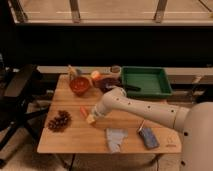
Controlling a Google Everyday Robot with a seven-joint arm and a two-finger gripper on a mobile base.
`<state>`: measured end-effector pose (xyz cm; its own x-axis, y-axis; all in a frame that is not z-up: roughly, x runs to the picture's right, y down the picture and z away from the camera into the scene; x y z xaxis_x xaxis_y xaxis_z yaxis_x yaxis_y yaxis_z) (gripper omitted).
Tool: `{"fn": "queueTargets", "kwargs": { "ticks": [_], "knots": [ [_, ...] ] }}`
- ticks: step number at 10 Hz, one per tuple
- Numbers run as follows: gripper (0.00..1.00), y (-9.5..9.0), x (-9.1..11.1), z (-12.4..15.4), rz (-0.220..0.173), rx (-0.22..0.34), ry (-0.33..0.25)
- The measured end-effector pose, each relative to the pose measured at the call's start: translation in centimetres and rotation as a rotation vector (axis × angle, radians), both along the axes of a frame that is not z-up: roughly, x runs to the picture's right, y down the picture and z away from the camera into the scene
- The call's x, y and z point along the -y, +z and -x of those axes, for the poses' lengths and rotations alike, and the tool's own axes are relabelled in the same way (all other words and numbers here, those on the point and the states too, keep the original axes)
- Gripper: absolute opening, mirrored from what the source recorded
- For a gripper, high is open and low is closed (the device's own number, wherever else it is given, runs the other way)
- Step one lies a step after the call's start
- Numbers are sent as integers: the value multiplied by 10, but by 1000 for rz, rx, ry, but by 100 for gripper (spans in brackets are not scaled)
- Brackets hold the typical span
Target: Place pepper in table surface
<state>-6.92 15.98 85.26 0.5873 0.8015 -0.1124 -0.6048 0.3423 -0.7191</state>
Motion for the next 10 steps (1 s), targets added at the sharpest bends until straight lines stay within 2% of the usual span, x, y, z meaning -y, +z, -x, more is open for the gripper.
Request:
{"fn": "queueTargets", "kwargs": {
  "ticks": [1,2,3,5,7,10],
  "knots": [
    [0,-10,20,-2,-8,42,24],
    [0,-15,28,-4,-12,61,33],
    [0,-18,34,-5,-16,76,41],
    [0,-18,34,-3,-16,78,38],
    [0,-19,36,-5,-29,71,33],
    [0,-18,63,-18,-91,8,49]
  ]
}}
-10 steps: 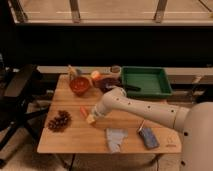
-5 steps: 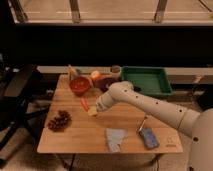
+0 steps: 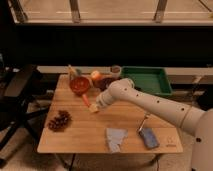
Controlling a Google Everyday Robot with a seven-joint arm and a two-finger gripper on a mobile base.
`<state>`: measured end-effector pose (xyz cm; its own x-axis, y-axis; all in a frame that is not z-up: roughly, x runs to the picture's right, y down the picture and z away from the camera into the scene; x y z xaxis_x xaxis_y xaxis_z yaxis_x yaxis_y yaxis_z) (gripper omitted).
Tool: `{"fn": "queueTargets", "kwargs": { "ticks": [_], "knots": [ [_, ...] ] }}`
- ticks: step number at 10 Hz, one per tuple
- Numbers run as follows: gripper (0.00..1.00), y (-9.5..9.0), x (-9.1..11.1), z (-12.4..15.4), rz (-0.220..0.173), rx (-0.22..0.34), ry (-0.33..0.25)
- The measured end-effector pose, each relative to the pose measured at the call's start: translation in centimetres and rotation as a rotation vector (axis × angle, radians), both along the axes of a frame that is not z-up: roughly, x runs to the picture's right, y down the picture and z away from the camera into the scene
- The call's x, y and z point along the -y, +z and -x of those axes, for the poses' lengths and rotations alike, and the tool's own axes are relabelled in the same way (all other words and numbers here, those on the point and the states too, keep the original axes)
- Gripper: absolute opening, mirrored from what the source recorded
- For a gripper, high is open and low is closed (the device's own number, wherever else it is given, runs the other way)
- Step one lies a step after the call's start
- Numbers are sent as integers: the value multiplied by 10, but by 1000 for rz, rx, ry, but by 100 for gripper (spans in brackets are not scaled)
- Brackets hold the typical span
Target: Place pepper in table surface
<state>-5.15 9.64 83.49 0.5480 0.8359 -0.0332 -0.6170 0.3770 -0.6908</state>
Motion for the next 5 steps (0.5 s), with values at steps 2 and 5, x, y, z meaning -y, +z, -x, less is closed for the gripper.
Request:
{"fn": "queueTargets", "kwargs": {
  "ticks": [2,5],
  "knots": [
    [0,-3,29,-11,-47,-25,31],
    [0,0,70,-29,-90,-41,76]
  ]
}}
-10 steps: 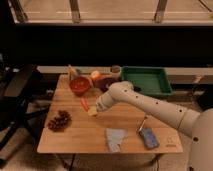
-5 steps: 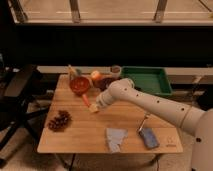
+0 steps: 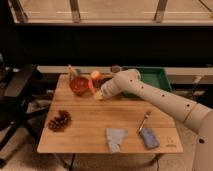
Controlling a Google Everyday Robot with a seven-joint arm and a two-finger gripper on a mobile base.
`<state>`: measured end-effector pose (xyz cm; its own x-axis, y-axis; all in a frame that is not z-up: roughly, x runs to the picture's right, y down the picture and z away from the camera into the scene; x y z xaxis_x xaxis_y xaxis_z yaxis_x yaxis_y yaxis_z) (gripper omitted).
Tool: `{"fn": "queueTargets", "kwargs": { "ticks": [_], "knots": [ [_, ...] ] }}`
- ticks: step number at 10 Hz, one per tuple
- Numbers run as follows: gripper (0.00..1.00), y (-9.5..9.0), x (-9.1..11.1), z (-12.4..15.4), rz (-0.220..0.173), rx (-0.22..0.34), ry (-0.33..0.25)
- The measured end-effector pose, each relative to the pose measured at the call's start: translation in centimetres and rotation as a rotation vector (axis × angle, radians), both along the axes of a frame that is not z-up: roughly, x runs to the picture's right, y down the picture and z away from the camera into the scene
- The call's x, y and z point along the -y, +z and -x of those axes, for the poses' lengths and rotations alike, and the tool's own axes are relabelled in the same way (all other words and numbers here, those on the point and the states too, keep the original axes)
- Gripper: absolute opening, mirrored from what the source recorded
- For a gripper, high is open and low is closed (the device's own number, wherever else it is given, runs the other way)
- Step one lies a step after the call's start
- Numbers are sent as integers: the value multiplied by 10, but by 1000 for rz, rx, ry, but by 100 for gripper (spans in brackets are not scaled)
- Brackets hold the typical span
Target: Place pepper in table surface
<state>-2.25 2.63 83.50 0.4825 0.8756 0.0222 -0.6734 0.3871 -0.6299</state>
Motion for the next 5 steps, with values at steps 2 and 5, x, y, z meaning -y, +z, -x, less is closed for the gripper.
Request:
{"fn": "queueTargets", "kwargs": {
  "ticks": [2,5],
  "knots": [
    [0,3,7,-8,-2,6,22],
    [0,14,-3,-11,29,16,30]
  ]
}}
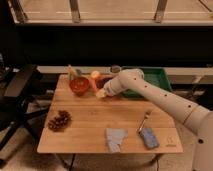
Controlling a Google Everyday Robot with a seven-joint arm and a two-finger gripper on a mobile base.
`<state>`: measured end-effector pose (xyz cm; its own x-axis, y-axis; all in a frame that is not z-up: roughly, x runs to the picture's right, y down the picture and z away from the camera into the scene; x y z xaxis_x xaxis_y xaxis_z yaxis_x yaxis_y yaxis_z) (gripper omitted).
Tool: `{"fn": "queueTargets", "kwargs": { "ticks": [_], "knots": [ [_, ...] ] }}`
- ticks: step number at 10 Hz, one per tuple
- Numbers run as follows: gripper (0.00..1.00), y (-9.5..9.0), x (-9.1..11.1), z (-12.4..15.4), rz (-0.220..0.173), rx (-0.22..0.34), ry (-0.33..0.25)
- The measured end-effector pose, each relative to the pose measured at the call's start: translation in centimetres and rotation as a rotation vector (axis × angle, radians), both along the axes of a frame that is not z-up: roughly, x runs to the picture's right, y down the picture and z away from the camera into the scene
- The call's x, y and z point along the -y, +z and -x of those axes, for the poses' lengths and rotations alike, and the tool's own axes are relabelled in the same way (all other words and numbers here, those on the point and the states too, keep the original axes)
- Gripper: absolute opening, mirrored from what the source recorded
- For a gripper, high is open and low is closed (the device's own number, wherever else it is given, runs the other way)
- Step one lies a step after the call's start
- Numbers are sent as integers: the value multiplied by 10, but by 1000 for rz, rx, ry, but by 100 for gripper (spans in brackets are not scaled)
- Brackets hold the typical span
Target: Place pepper in table surface
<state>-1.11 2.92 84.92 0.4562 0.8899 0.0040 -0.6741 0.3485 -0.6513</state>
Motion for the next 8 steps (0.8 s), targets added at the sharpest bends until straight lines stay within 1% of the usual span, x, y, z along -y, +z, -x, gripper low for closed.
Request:
{"fn": "queueTargets", "kwargs": {
  "ticks": [2,4,5,6,7,8],
  "knots": [
    [0,17,-22,0,51,-2,-14],
    [0,35,-53,-5,121,-13,-14],
    [0,40,-64,-8,151,-19,-8],
    [0,42,-72,-9,174,-22,-3],
    [5,45,-83,-11,204,-25,3],
    [14,46,-89,-11,225,-22,8]
  ]
}}
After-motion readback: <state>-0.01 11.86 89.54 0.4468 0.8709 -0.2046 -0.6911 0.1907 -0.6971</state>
